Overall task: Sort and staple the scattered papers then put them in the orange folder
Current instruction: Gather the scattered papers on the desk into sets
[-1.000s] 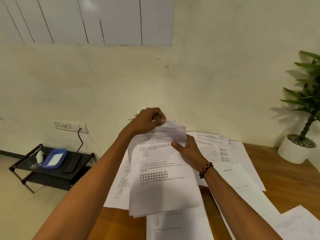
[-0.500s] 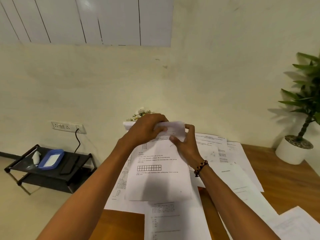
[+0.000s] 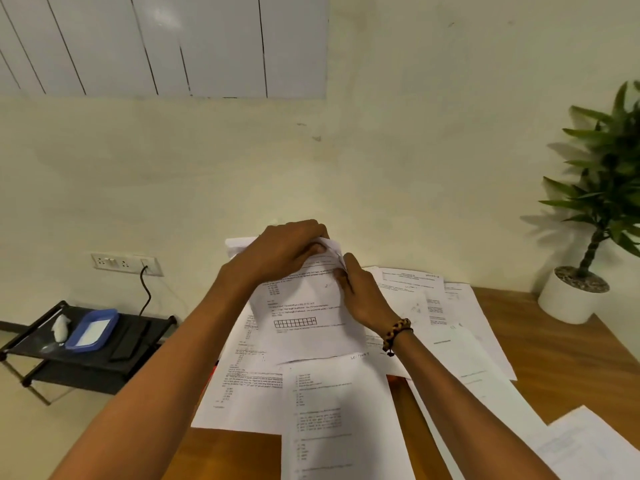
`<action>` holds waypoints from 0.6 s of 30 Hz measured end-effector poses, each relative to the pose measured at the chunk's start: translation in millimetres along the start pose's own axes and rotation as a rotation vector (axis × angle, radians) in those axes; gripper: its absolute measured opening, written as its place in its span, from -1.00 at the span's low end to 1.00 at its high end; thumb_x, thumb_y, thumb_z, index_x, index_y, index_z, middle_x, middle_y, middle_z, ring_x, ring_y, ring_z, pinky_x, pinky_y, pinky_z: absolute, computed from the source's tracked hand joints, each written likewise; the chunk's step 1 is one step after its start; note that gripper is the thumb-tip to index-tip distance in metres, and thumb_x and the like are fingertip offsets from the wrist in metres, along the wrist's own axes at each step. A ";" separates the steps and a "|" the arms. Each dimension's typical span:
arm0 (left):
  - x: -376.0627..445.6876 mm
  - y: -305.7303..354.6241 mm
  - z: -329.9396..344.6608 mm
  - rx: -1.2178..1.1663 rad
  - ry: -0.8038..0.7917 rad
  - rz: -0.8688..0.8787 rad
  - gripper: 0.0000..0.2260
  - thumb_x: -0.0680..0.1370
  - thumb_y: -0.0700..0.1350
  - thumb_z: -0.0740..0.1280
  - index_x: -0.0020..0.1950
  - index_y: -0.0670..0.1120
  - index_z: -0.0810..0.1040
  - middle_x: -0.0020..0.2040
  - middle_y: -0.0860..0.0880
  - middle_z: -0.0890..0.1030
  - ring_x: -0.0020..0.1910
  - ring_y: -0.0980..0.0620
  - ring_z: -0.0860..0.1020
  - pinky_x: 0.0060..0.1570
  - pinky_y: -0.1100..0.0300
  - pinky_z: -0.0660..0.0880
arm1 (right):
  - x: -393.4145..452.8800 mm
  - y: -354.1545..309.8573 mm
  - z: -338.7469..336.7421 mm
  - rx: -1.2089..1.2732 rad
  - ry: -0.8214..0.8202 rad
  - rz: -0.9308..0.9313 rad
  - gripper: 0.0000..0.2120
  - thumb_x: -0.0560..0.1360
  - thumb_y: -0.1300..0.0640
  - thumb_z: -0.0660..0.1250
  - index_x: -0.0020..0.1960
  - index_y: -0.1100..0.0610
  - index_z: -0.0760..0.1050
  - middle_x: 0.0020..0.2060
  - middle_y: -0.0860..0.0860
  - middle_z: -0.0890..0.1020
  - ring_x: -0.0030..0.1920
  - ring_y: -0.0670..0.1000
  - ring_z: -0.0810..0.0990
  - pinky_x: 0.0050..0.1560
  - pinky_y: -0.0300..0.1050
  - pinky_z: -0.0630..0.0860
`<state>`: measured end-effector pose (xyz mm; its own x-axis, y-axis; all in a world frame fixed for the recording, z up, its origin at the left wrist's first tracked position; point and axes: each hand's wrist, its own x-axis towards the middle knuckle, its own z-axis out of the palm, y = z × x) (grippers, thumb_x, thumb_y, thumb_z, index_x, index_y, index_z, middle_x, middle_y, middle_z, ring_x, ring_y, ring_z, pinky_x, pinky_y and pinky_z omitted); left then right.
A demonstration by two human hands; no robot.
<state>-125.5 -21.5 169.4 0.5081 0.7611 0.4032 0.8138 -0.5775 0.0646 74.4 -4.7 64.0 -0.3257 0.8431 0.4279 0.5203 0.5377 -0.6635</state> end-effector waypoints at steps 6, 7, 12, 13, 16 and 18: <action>4.4 16.0 3.2 0.071 0.005 0.060 -0.90 0.68 -0.04 0.15 0.09 0.04 0.45 -0.11 0.15 0.55 -0.20 0.11 0.47 -0.19 0.00 0.53 | -0.9 3.1 7.0 0.231 0.028 0.050 -0.71 0.71 -0.07 0.09 0.21 0.15 0.27 -0.08 0.31 0.56 -0.19 0.23 0.56 -0.20 0.22 0.51; 5.1 17.3 4.0 0.074 0.012 0.067 -0.89 0.68 -0.03 0.14 0.09 0.04 0.45 -0.11 0.15 0.56 -0.20 0.10 0.49 -0.18 0.00 0.53 | -2.2 2.3 7.7 0.243 0.032 0.054 -0.67 0.70 -0.11 0.08 0.28 0.14 0.27 -0.01 0.32 0.58 -0.08 0.30 0.60 -0.10 0.30 0.55; 12.8 19.9 5.2 0.138 0.070 0.086 -0.86 0.65 -0.10 0.22 0.18 0.06 0.51 -0.02 0.10 0.65 -0.14 0.03 0.60 -0.22 0.07 0.52 | -6.0 -6.9 8.9 0.338 0.075 0.094 -0.58 0.67 -0.16 0.13 0.37 0.11 0.26 0.16 0.23 0.59 0.12 0.22 0.61 0.13 0.28 0.58; 15.2 20.0 3.1 0.163 0.081 0.088 -0.84 0.64 -0.13 0.25 0.19 0.06 0.52 -0.02 0.10 0.65 -0.13 0.01 0.61 -0.22 0.05 0.53 | -5.8 -10.2 8.8 0.369 0.059 0.104 -0.61 0.68 -0.11 0.16 0.41 0.05 0.25 0.21 0.12 0.59 0.17 0.08 0.61 0.18 0.12 0.60; 29.2 17.6 -2.6 0.192 0.077 0.077 -0.81 0.62 -0.15 0.29 0.18 0.08 0.54 -0.02 0.09 0.66 -0.11 -0.02 0.63 -0.18 -0.01 0.57 | -7.6 -14.6 8.2 0.432 0.002 0.100 -0.55 0.67 -0.05 0.22 0.51 -0.10 0.17 0.32 -0.16 0.50 0.28 -0.24 0.52 0.30 -0.18 0.50; 38.8 13.0 -1.6 0.143 0.057 0.040 -0.85 0.64 -0.11 0.27 0.16 0.08 0.55 -0.05 0.06 0.67 -0.12 -0.04 0.62 -0.15 -0.03 0.58 | -11.8 -13.3 6.7 0.434 -0.019 0.082 -0.50 0.67 -0.04 0.21 0.56 -0.04 0.15 0.38 -0.17 0.47 0.36 -0.22 0.47 0.38 -0.15 0.44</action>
<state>-95.6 0.0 187.4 0.5277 0.7177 0.4543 0.8270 -0.5562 -0.0820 66.0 -21.8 63.7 -0.3141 0.8809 0.3541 0.1669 0.4184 -0.8928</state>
